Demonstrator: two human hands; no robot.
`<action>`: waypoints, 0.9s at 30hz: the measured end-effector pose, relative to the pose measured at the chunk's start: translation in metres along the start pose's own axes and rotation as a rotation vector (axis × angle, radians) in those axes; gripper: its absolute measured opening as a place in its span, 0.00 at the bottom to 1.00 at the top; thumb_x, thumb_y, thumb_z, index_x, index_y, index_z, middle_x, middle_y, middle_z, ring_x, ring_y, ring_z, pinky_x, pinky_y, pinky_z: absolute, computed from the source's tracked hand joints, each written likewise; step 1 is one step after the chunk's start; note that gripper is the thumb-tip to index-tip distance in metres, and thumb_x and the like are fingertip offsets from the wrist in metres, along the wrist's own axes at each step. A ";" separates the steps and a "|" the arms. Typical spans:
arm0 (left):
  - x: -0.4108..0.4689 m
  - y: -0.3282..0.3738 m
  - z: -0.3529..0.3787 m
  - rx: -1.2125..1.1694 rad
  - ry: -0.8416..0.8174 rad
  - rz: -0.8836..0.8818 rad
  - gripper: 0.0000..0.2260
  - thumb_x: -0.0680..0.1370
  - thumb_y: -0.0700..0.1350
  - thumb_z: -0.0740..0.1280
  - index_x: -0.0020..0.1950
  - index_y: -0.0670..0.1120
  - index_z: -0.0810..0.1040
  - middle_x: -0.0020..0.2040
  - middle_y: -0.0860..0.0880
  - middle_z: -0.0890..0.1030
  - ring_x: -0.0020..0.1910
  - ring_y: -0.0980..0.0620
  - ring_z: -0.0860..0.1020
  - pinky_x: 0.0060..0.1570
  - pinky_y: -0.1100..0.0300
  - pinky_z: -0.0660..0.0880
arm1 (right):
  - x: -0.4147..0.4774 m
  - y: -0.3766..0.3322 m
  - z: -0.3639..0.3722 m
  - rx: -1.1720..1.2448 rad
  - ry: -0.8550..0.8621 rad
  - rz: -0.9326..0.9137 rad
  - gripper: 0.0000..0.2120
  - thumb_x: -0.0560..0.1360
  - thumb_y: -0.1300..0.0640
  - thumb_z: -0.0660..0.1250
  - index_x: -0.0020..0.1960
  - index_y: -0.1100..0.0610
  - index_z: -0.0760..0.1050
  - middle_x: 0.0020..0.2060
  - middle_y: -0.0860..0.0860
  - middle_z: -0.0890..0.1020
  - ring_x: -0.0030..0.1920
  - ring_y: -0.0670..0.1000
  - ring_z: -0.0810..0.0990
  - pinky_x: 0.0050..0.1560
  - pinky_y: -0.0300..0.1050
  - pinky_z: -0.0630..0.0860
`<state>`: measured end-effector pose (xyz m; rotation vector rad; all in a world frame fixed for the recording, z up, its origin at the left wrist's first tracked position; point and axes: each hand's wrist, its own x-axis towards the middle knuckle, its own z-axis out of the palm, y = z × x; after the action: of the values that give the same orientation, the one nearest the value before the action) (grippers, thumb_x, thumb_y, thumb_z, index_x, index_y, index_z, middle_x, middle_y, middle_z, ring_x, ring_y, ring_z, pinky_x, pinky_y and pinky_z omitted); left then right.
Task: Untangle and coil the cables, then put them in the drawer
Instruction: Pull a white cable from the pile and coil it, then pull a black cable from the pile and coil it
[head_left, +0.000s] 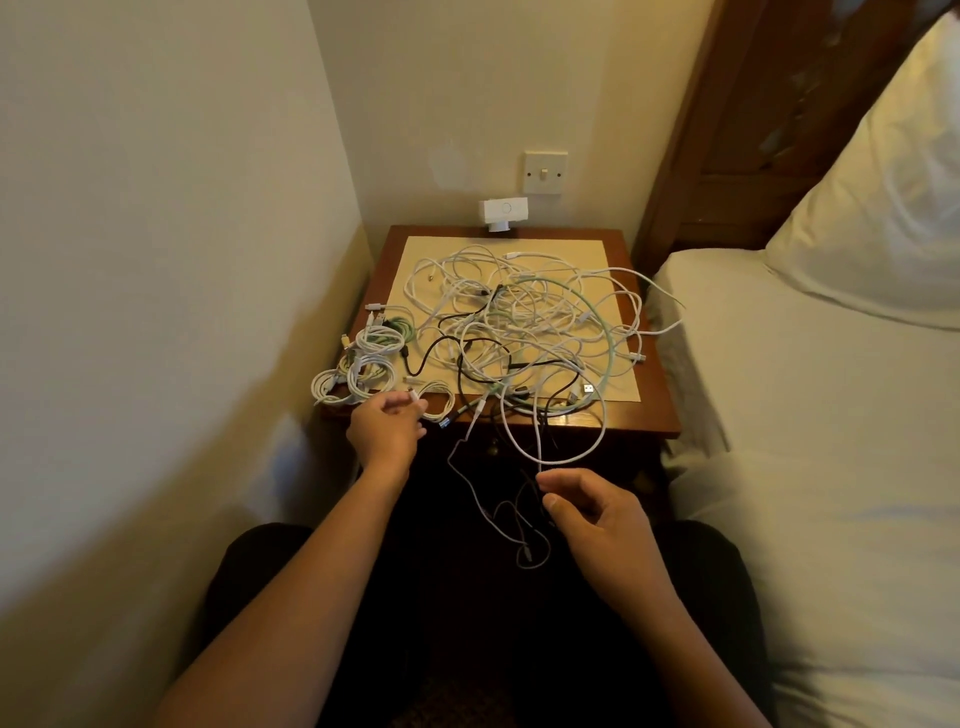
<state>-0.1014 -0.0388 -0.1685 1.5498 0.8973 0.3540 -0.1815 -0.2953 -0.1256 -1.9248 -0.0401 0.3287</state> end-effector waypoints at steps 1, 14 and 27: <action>0.002 -0.001 0.000 0.012 -0.018 -0.005 0.09 0.75 0.39 0.77 0.53 0.44 0.83 0.46 0.46 0.85 0.39 0.52 0.85 0.34 0.65 0.81 | 0.004 0.004 0.004 -0.018 -0.014 0.018 0.11 0.82 0.55 0.68 0.61 0.43 0.81 0.55 0.40 0.83 0.57 0.38 0.81 0.49 0.33 0.76; -0.046 -0.059 -0.023 0.225 -0.108 -0.040 0.04 0.81 0.45 0.68 0.53 0.53 0.78 0.45 0.48 0.82 0.44 0.48 0.83 0.45 0.50 0.80 | 0.103 0.128 0.041 -0.611 -0.188 0.517 0.45 0.74 0.50 0.75 0.82 0.56 0.54 0.77 0.62 0.63 0.75 0.64 0.67 0.73 0.54 0.70; 0.023 -0.202 0.067 0.210 -0.466 -0.406 0.33 0.69 0.54 0.79 0.71 0.46 0.73 0.65 0.47 0.81 0.59 0.46 0.81 0.60 0.49 0.79 | 0.143 0.171 0.072 -0.261 -0.094 0.282 0.10 0.82 0.53 0.67 0.61 0.54 0.83 0.58 0.54 0.85 0.61 0.53 0.82 0.64 0.47 0.76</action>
<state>-0.1085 -0.0796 -0.3784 1.5050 0.8663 -0.3901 -0.0837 -0.2672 -0.3366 -2.1760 0.1339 0.6287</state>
